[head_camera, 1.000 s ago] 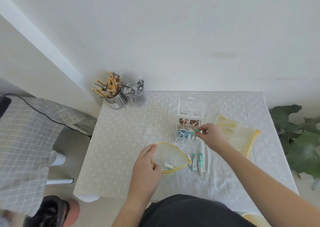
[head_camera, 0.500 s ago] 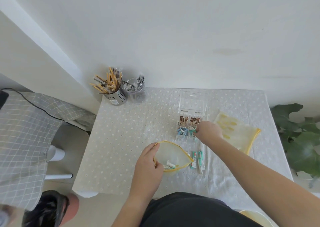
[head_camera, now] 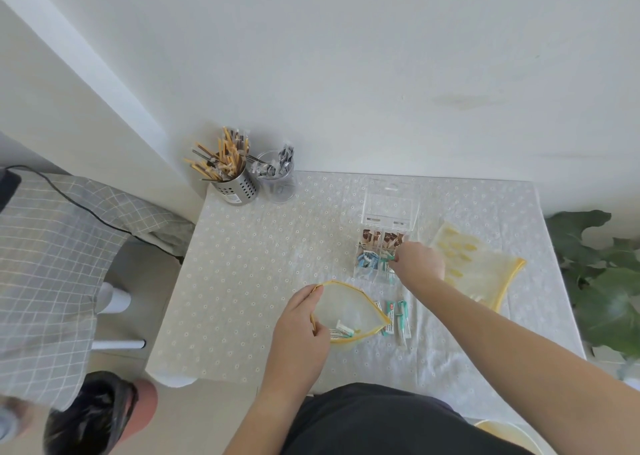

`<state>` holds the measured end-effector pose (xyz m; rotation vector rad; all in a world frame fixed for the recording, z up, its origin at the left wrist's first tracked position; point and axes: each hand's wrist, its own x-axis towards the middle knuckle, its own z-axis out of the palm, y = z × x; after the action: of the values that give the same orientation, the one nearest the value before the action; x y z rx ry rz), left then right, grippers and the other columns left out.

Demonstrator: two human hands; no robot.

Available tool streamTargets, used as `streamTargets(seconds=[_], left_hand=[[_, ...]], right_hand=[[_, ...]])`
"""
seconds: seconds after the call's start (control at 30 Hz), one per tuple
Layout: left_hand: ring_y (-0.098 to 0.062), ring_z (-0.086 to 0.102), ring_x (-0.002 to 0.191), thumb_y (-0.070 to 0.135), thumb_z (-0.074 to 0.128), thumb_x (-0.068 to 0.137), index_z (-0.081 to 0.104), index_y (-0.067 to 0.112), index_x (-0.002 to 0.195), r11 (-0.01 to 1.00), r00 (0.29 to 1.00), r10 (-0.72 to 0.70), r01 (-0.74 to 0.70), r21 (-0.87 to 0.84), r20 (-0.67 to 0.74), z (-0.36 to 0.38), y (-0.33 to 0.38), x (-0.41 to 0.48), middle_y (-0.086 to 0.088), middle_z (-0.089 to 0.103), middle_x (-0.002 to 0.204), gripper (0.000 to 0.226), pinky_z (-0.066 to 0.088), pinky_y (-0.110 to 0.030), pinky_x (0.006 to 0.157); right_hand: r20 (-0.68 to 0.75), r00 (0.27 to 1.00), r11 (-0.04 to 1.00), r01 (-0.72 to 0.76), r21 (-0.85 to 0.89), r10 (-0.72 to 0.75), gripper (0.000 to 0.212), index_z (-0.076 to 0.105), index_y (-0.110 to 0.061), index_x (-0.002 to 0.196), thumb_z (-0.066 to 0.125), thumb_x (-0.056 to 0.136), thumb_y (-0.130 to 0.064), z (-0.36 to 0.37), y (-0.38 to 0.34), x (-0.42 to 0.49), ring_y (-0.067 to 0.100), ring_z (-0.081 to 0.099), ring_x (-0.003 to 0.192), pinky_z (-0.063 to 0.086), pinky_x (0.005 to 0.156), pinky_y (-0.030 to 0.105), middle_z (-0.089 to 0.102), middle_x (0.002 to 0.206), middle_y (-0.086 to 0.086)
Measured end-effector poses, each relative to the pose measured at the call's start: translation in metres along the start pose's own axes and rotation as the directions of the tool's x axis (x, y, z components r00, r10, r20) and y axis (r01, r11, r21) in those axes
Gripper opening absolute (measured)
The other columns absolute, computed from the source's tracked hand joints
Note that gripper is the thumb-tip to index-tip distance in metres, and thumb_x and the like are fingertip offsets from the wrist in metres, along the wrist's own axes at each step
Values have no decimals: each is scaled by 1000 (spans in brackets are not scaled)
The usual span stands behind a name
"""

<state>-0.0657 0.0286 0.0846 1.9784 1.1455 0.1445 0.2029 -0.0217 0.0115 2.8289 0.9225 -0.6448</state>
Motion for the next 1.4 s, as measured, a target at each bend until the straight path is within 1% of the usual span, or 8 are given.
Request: streamTargets(seconds=[0.3, 0.53, 0.9, 1.03, 1.17, 1.23, 1.33, 1.4], left_hand=[[3, 41, 143, 0, 53, 98, 54, 25, 154, 1000, 1000, 6, -6, -12, -6, 1, -3, -2, 25, 45, 154, 61, 45, -29, 117], [6, 41, 142, 0, 53, 97, 54, 26, 154, 999, 999, 42, -42, -11, -10, 2, 1, 0, 26, 44, 155, 63, 44, -29, 117], [4, 43, 142, 1, 52, 100, 55, 27, 153, 975, 975, 224, -224, 7, 2, 5, 18, -3, 28, 44, 154, 59, 53, -31, 109], [10, 41, 142, 0, 53, 101, 57, 29, 151, 954, 954, 299, -299, -17, 23, 6, 27, -8, 34, 43, 151, 58, 57, -25, 99], [4, 44, 144, 3, 54, 101, 57, 32, 151, 932, 931, 362, -360, -37, 50, 8, 32, -16, 33, 43, 154, 58, 59, -23, 93], [3, 43, 145, 2, 55, 101, 57, 32, 152, 922, 920, 386, -384, -49, 66, 10, 34, -19, 32, 42, 156, 59, 59, -22, 93], [3, 41, 147, 0, 55, 99, 56, 32, 153, 906, 902, 423, -419, -58, 88, 12, 37, -23, 33, 42, 156, 62, 58, -22, 95], [5, 39, 148, -1, 54, 99, 54, 33, 154, 898, 893, 440, -438, -50, 97, 13, 38, -25, 34, 41, 157, 64, 57, -22, 97]], right_hand=[[-63, 998, 999, 27, 45, -24, 35, 45, -20, 62, 58, 94, -23, 0, 3, -7, 19, 45, 48, 34, 44, 21, 47, 58, -2], [-152, 988, 970, 29, 241, 9, 23, 69, -23, 85, 56, 98, -37, -15, 12, -23, 21, 63, 59, 39, 45, 23, 61, 64, -4], [-159, 971, 719, 241, 652, -181, 18, 69, -27, 74, 71, 91, -35, -64, 20, -113, 6, 41, 48, 34, 49, 18, 51, 55, -3], [26, 943, 710, 232, 665, -332, 17, 70, -28, 82, 62, 95, -35, -85, 11, -152, 12, 68, 54, 61, 59, 31, 72, 64, -4], [146, 922, 834, 248, 493, -360, 30, 68, -18, 124, 49, 102, -26, -66, -3, -149, 15, 71, 95, 58, 87, 33, 74, 111, -2], [237, 910, 913, 260, 316, -341, 33, 63, -8, 130, 46, 104, -20, -51, -11, -139, 24, 67, 111, 54, 95, 36, 68, 124, 8], [331, 895, 950, 312, 17, -300, 23, 58, -8, 84, 47, 103, -11, -33, -22, -131, 24, 65, 85, 50, 77, 32, 60, 82, 6], [351, 892, 933, 342, -115, -284, 25, 54, -9, 78, 48, 102, -8, -24, -25, -125, 23, 58, 76, 45, 73, 31, 46, 70, 2]])
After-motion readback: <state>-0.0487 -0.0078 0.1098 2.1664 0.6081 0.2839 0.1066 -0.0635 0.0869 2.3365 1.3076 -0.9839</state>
